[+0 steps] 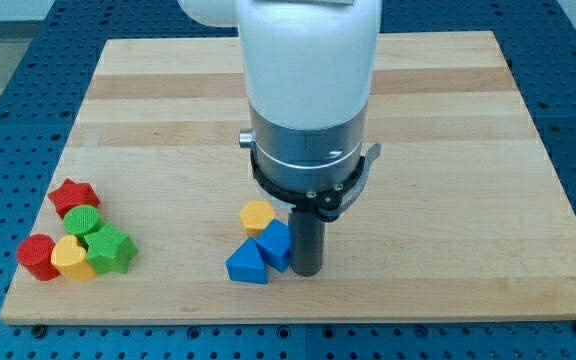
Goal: Place the blue triangle below the yellow hexagon
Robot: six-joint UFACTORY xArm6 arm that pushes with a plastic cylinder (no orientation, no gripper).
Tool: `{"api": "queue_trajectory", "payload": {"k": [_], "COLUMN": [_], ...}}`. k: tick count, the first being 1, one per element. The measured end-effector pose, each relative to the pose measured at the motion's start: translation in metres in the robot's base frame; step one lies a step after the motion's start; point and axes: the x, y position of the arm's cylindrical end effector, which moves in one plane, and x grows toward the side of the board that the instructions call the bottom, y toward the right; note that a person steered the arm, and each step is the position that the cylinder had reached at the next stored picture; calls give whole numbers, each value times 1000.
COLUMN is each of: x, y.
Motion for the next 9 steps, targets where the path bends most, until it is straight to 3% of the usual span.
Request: {"api": "queue_trajectory", "payload": {"k": [1,2,3,6,8,9], "x": [-34,-13,45,44,-10,-10], "y": [-8,-7,2,-17,-19,-19]}}
